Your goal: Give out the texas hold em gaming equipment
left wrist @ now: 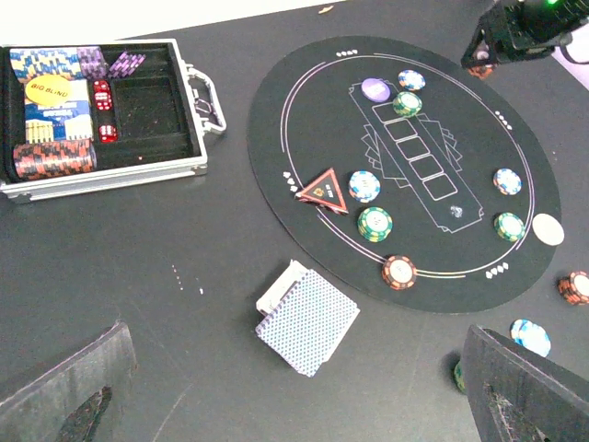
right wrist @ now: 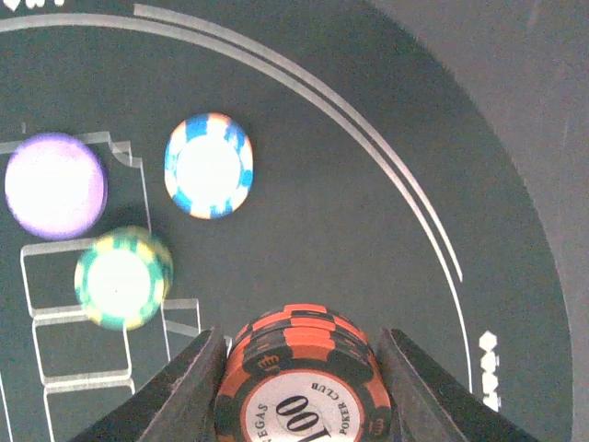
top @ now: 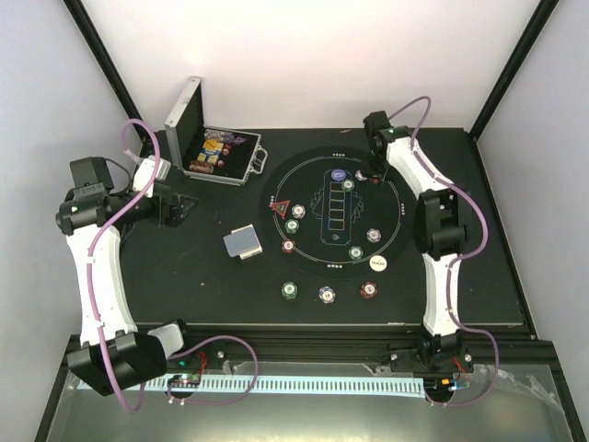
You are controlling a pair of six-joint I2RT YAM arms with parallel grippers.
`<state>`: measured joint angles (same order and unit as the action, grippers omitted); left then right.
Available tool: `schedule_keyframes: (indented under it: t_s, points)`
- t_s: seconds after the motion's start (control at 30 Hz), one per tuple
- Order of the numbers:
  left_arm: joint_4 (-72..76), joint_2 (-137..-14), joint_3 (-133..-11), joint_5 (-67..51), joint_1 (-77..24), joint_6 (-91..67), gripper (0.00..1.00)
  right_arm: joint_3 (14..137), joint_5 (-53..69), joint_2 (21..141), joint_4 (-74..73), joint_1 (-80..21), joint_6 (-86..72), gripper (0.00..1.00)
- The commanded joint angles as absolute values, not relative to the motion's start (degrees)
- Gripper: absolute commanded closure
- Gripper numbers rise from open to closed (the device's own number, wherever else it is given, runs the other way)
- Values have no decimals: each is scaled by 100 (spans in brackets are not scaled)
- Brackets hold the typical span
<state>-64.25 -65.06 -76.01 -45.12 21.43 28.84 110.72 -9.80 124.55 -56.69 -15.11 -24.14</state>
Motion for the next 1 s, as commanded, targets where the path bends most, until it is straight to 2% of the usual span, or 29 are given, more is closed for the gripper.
schedule_keyframes:
  t_s: [0.0,0.2,0.47,0.53,0.7,0.87,0.97]
  points:
    - [-6508,-6591,-7875,-4486,2188,3003,1,11984,-943,13032,-5994,-1297,-2286,66]
    - [-6482,-6706,-7892,-4490,2188,3003,1,12687,-910,13869,-6076,-1141,-2302,66]
    - [-6446,-6750,-7945,-4551,2189,2931,1,12882,-792,14339,-5888,-1003,-2338,64]
    - [-6449,-6758,-7945,-4553,2188,2927,1,12948,-745,14419,-5877,-1002,-2329,60]
    - [-6470,-6775,-7948,-4554,2188,2926,1,13100,-601,14391,-5998,-1002,-2337,36]
    - [-6516,-6732,-7899,-4507,2188,2998,1,12815,-617,13776,-6085,-1026,-2364,30]
    - [-6573,-6742,-7917,-4491,2188,3039,1,12008,-640,12996,-5929,-1108,-2431,30]
